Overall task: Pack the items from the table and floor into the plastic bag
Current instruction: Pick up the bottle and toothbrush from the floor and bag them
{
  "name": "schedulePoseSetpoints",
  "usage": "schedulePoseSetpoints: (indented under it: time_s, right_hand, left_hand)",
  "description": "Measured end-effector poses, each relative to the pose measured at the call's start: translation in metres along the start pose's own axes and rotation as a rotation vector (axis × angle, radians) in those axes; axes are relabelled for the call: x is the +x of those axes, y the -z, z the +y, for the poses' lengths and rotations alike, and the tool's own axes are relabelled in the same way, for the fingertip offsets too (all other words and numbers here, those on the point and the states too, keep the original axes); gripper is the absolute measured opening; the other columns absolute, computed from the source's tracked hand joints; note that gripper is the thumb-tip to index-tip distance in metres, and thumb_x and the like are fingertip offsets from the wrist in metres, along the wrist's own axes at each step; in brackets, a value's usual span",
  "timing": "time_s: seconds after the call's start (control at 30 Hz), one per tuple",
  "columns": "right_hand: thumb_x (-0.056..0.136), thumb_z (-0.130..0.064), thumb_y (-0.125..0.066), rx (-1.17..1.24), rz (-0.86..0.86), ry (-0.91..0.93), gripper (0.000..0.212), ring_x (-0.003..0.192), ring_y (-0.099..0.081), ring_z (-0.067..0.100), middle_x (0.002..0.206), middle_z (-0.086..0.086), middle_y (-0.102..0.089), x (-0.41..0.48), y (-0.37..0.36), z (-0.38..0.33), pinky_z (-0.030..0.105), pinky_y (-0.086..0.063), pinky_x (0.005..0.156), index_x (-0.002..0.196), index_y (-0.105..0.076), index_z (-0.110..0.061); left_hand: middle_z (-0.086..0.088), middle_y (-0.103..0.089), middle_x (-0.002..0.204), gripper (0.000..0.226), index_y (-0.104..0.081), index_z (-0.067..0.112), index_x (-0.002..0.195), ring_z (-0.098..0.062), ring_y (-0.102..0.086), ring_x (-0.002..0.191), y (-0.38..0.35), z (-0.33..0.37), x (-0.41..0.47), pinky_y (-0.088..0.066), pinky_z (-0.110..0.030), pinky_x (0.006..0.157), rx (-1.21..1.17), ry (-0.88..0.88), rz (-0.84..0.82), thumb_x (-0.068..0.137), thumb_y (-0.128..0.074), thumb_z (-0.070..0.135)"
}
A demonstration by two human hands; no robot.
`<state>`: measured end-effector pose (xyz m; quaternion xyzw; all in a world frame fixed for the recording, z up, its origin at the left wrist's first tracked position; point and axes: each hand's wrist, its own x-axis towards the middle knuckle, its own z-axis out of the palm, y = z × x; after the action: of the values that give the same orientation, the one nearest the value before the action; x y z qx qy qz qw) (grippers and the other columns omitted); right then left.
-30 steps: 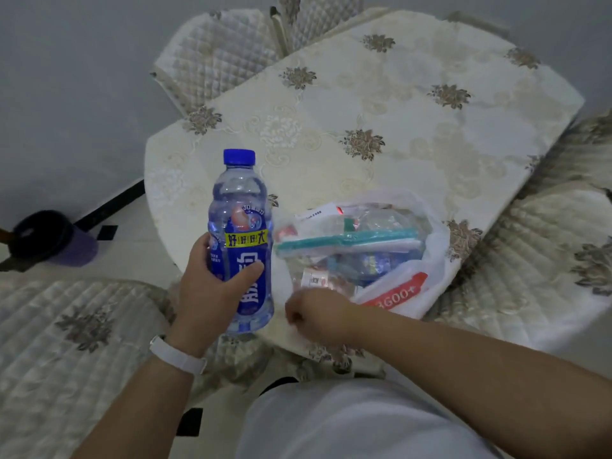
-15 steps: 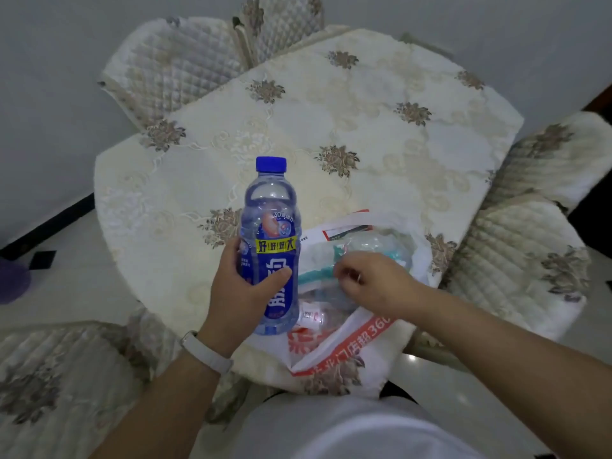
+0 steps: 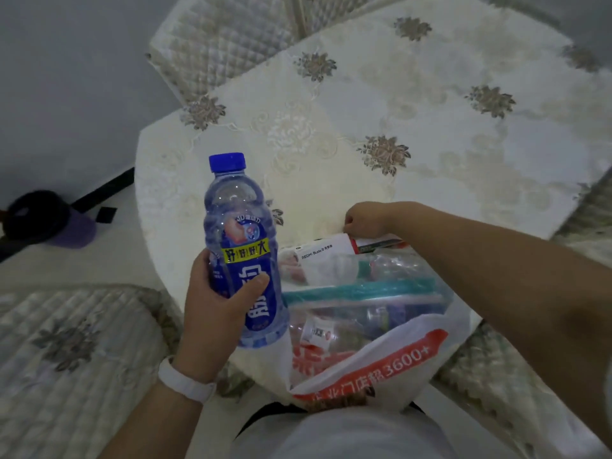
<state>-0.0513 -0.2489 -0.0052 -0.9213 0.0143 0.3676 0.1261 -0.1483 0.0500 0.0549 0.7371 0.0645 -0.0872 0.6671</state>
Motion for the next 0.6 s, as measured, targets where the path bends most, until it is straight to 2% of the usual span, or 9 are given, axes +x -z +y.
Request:
schedulePoseSetpoints:
  time_s: [0.1,0.2,0.33,0.5,0.6]
  right_hand:
    - [0.096,-0.031,-0.048,0.09,-0.025,0.066,0.031,0.096,-0.06,0.024,0.107,0.007,-0.067,0.01,0.0,-0.002,0.039,-0.048,0.09,0.104,-0.069,-0.01]
    - [0.093,-0.03,-0.05,0.147,-0.078,0.118,0.028,0.1,-0.059,0.016,0.112,-0.004,-0.066,0.008,0.006,0.001,0.038,-0.046,0.096,0.111,-0.069,-0.019]
    - [0.087,-0.027,-0.059,0.13,-0.162,0.187,0.032,0.104,-0.056,0.014,0.114,-0.01,-0.062,-0.002,0.006,0.01,0.035,-0.044,0.095,0.119,-0.063,-0.025]
    - [0.09,-0.024,-0.061,0.071,0.125,0.266,0.014,0.089,-0.06,0.018,0.095,-0.002,-0.068,0.001,-0.004,0.018,0.034,-0.05,0.081,0.095,-0.072,-0.016]
    - [0.091,-0.015,-0.055,0.033,0.199,0.29,0.011,0.082,-0.058,0.024,0.086,0.004,-0.065,0.0,-0.009,0.018,0.034,-0.046,0.071,0.084,-0.063,-0.013]
  left_hand:
    - [0.009,-0.072,0.107,0.061,-0.058,0.027,0.118,-0.013,-0.071,0.094,0.0,0.0,0.001,-0.059,-0.027,0.071,-0.005,0.007,0.029,0.065,-0.089,0.024]
    - [0.008,-0.072,0.105,0.059,-0.058,0.023,0.119,-0.014,-0.071,0.093,-0.001,0.0,0.004,-0.058,-0.024,0.069,-0.014,0.011,0.046,0.066,-0.083,0.02]
    - [0.009,-0.073,0.103,0.052,-0.058,0.025,0.115,-0.013,-0.071,0.092,-0.004,-0.001,0.006,-0.057,-0.023,0.069,-0.026,0.007,0.044,0.068,-0.076,0.018]
    - [0.014,-0.073,0.102,0.05,-0.057,0.028,0.114,-0.01,-0.071,0.091,-0.008,-0.001,0.007,-0.057,-0.021,0.068,-0.012,0.018,0.043,0.069,-0.076,0.019]
    - [0.015,-0.073,0.103,0.051,-0.057,0.029,0.115,-0.01,-0.071,0.092,-0.008,-0.003,0.007,-0.057,-0.021,0.068,-0.003,0.024,0.039,0.068,-0.076,0.021]
